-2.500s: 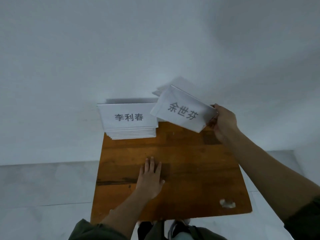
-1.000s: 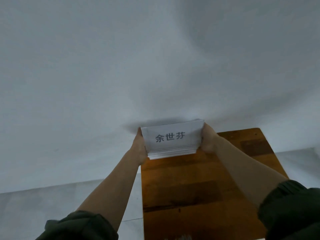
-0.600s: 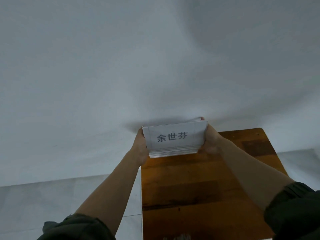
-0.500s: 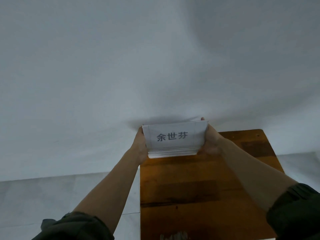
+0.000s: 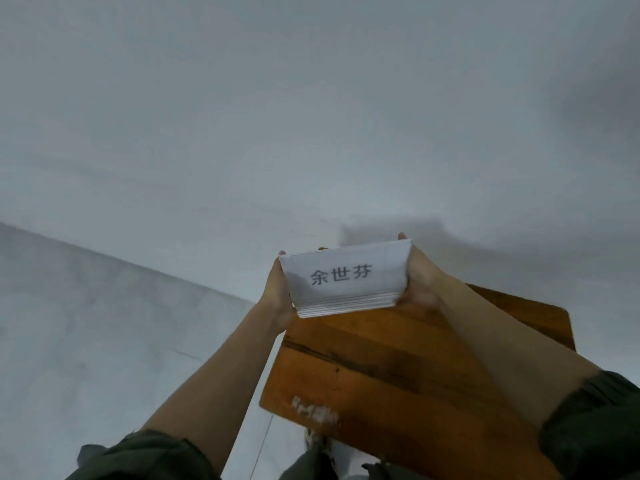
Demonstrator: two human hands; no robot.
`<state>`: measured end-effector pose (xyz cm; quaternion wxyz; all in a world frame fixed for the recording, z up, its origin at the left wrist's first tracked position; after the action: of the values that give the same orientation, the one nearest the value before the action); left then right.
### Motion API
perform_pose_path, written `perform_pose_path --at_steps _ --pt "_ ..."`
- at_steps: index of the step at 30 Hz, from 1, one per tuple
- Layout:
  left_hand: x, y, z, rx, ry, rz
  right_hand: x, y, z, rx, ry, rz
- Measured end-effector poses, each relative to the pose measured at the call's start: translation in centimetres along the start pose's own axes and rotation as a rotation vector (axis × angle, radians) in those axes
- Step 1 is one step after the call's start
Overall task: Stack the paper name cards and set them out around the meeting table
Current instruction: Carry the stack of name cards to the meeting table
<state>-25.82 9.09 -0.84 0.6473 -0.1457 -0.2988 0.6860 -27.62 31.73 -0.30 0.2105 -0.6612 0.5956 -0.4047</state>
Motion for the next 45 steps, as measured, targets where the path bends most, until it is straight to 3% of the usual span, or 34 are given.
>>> perform_pose_path --at_steps 10,16,23,32,39,45 --pt "-12.2 -17.3 -7.8 0.048 -0.251 0.549 13.9 -2.6 7.7 0.091 -0.544 -0.217" --pt "-21.8 -30.0 -13.8 0.082 -0.422 0.809 26.7 -5.5 17.4 0.111 -0.848 -0.473" --pt "-34.7 -45.7 -22.8 0.125 -0.608 1.109 43.4 -12.0 34.0 0.143 -1.121 -0.732" --pt "-45.6 -61.1 -32.3 0.108 -0.872 1.377 58.6 -20.2 51.8 0.214 -1.362 -0.964" --pt "-53.3 -68.0 -38.1 0.107 -1.067 1.482 69.9 -22.9 64.4 0.267 -1.566 -1.112" --pt "-60.3 -74.8 -41.6 0.153 -1.216 1.693 81.4 -27.6 75.4 0.291 -1.78 -1.285"
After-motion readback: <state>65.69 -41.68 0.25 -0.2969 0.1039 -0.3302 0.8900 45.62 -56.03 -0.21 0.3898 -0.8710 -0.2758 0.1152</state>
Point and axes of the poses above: each hand's wrist, its own y-axis towards the middle knuckle, its own x-axis out of the palm, z = x × y, the point moved 2 cm from there along y, towards the middle knuckle, and after that the axes turned 1 degree about x, right-handed, at the moved point
